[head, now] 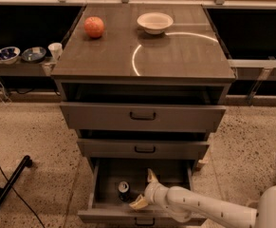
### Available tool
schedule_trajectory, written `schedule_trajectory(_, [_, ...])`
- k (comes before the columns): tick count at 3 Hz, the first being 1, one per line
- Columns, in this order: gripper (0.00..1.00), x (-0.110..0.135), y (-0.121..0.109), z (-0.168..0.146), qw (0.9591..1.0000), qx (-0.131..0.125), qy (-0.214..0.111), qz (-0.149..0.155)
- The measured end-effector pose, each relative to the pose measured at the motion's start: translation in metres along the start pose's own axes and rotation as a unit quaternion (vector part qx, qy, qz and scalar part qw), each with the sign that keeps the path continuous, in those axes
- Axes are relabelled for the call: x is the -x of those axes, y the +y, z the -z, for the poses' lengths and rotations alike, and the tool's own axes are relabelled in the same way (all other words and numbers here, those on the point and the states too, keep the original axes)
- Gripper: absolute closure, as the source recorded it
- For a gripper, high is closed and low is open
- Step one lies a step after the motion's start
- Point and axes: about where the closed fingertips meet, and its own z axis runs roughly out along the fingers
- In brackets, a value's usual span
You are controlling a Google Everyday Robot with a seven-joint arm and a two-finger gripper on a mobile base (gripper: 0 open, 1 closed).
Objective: Pick pepsi can from bottom drawer and place on counter
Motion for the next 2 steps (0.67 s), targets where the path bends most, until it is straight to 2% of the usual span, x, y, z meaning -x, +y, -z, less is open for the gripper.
schedule_trajectory(1, [0.00,-0.006,0.006,-0.010,0.9999,0.000,-0.007,0.009])
schedule_trajectory(2, [0.00,0.002,0.012,-0.021,0.9996,0.009,-0.023,0.015])
